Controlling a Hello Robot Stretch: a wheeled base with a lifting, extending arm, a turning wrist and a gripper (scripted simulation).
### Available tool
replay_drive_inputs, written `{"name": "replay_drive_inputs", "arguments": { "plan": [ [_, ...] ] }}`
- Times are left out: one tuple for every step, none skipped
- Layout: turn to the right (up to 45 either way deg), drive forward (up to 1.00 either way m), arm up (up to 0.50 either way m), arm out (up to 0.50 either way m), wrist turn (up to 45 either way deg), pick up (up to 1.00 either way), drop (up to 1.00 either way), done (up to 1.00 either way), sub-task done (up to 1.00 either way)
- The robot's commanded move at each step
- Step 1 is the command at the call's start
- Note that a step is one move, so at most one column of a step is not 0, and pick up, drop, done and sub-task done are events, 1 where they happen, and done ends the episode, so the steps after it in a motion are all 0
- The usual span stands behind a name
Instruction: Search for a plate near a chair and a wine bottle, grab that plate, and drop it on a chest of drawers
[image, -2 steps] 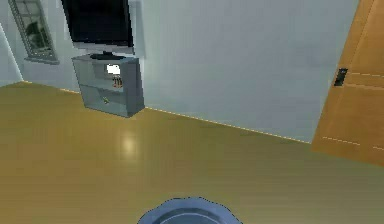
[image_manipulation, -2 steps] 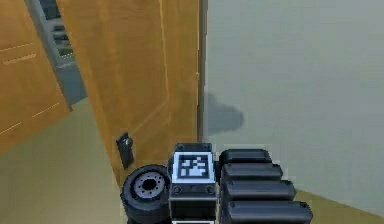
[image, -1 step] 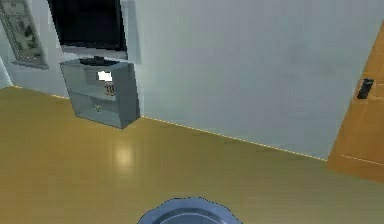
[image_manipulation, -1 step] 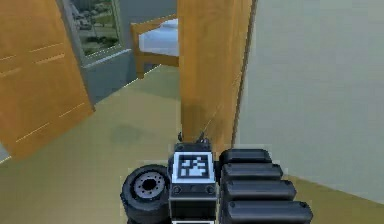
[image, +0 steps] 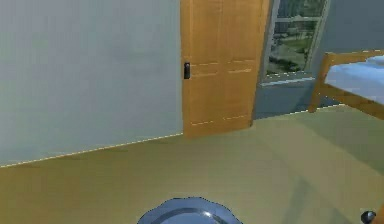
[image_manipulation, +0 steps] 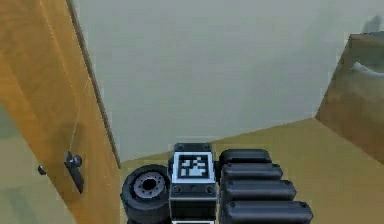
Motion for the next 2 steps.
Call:
{"name": "replay_drive_inputs", "arguments": {
  "plan": [
    [0.0, 0.85, 0.00, 0.00, 0.0, 0.00, 0.00, 0.00, 0.00],
    [45.0, 0.00, 0.00, 0.00, 0.0, 0.00, 0.00, 0.00, 0.00]
  ]
}}
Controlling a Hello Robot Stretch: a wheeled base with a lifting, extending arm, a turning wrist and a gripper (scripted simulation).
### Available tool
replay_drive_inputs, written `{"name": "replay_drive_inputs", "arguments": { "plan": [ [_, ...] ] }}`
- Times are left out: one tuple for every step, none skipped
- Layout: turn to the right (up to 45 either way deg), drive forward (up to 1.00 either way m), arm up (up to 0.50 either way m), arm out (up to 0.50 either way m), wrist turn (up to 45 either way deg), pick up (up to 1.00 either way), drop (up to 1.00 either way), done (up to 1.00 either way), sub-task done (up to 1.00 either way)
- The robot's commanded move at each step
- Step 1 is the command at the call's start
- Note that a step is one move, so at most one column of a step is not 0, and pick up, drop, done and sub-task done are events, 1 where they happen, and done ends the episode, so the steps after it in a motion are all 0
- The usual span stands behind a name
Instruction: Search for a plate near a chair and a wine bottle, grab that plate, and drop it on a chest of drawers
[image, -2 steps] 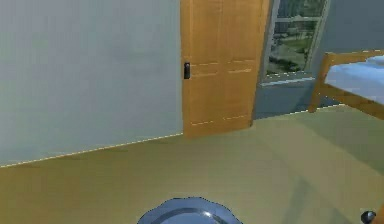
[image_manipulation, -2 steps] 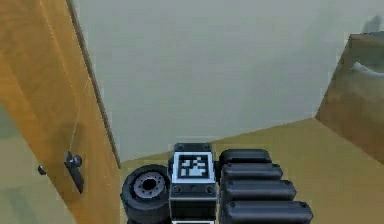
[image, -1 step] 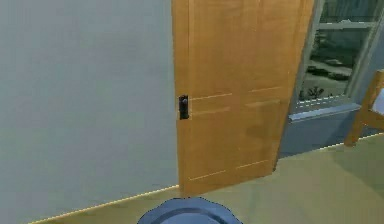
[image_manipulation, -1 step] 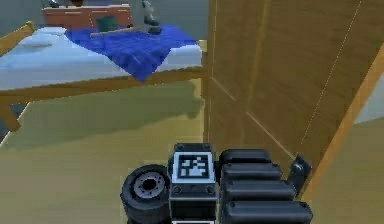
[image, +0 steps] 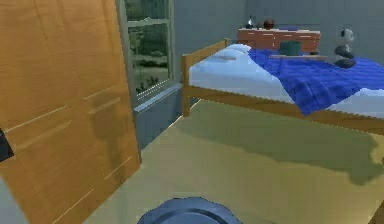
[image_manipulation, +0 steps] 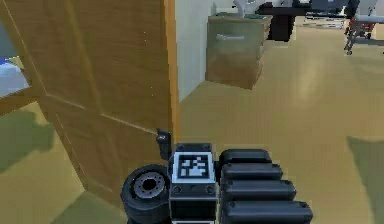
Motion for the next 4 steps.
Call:
{"name": "replay_drive_inputs", "arguments": {
  "plan": [
    [30.0, 0.00, 0.00, 0.00, 0.0, 0.00, 0.00, 0.00, 0.00],
    [0.0, 1.00, 0.00, 0.00, 0.0, 0.00, 0.00, 0.00, 0.00],
    [3.0, 0.00, 0.00, 0.00, 0.0, 0.00, 0.00, 0.00, 0.00],
    [0.0, 0.45, 0.00, 0.00, 0.0, 0.00, 0.00, 0.00, 0.00]
  ]
}}
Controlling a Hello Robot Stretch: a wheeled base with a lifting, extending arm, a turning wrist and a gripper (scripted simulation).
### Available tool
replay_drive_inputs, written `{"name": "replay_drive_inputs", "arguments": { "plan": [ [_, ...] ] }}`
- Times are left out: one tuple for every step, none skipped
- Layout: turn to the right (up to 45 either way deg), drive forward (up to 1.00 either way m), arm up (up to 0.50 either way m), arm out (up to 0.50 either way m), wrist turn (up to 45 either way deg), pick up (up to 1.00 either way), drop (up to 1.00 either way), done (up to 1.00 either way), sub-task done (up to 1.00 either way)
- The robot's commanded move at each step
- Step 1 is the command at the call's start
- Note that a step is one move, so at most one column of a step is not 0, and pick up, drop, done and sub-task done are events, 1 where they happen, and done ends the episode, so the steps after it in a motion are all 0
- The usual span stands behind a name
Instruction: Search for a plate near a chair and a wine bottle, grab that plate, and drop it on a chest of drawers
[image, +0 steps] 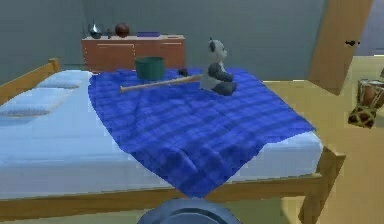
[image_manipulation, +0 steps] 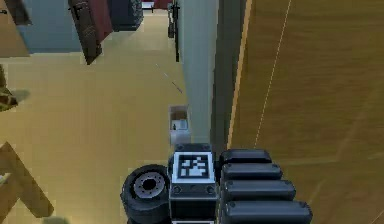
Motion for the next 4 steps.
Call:
{"name": "replay_drive_inputs", "arguments": {
  "plan": [
    [45.0, 0.00, 0.00, 0.00, 0.0, 0.00, 0.00, 0.00, 0.00],
    [15.0, 0.00, 0.00, 0.00, 0.0, 0.00, 0.00, 0.00, 0.00],
    [0.0, 1.00, 0.00, 0.00, 0.0, 0.00, 0.00, 0.00, 0.00],
    [0.0, 0.20, 0.00, 0.00, 0.0, 0.00, 0.00, 0.00, 0.00]
  ]
}}
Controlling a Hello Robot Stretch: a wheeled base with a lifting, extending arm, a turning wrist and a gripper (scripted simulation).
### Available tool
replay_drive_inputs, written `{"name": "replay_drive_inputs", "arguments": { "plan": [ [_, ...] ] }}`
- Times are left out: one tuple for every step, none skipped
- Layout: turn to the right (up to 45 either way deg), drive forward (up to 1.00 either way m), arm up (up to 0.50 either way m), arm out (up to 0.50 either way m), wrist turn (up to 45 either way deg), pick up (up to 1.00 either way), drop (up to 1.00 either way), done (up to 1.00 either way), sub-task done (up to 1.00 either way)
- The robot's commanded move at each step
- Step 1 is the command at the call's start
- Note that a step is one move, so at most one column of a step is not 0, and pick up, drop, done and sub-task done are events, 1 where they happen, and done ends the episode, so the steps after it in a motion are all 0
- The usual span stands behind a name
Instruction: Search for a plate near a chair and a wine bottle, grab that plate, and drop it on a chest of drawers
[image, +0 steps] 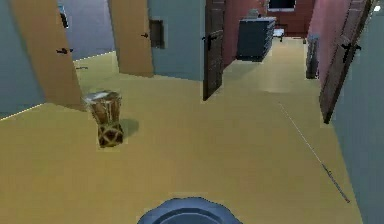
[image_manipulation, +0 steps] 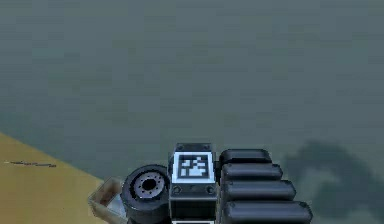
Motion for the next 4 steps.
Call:
{"name": "replay_drive_inputs", "arguments": {
  "plan": [
    [-27.0, 0.00, 0.00, 0.00, 0.0, 0.00, 0.00, 0.00, 0.00],
    [0.0, 0.75, 0.00, 0.00, 0.0, 0.00, 0.00, 0.00, 0.00],
    [-36.0, 0.00, 0.00, 0.00, 0.0, 0.00, 0.00, 0.00, 0.00],
    [0.0, 0.45, 0.00, 0.00, 0.0, 0.00, 0.00, 0.00, 0.00]
  ]
}}
